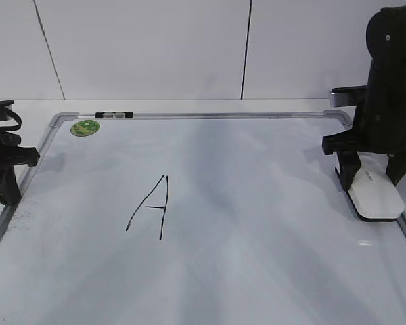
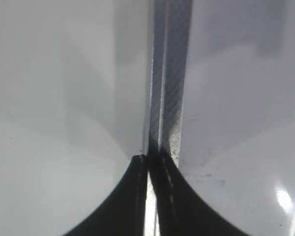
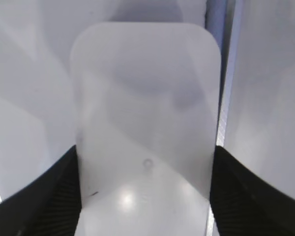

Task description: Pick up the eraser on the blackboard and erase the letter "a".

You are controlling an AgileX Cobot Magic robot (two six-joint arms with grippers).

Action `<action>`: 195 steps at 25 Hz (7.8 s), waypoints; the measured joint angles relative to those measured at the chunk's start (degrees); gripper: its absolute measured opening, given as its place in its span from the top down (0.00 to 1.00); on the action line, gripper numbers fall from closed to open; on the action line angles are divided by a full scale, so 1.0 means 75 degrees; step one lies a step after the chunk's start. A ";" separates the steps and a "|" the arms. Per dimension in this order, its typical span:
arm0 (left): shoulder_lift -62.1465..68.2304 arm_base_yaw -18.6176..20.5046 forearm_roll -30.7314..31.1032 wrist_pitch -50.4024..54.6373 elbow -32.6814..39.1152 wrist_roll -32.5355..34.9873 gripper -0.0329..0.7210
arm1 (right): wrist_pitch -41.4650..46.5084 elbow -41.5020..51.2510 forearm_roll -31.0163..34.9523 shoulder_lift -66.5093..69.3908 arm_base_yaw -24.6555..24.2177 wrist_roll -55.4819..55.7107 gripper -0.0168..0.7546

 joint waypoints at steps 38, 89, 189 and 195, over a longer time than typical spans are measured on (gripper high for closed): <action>0.0000 0.0000 -0.0015 0.0000 0.0000 0.0011 0.94 | -0.0195 0.0000 -0.0092 0.0104 0.0000 0.0026 0.16; -0.5289 0.0000 -0.0023 0.1284 0.0053 -0.0041 0.59 | 0.0256 -0.0779 0.0514 -0.4441 0.0000 0.0026 0.27; -1.4585 -0.0142 0.0313 0.1897 0.5412 0.0544 0.63 | -0.0440 0.7658 -0.0537 -1.5426 0.0935 -0.0721 0.28; -1.4670 -0.0125 0.0313 0.1897 0.5416 0.0544 0.63 | -0.0452 0.7658 -0.0537 -1.5426 0.0935 -0.0721 0.28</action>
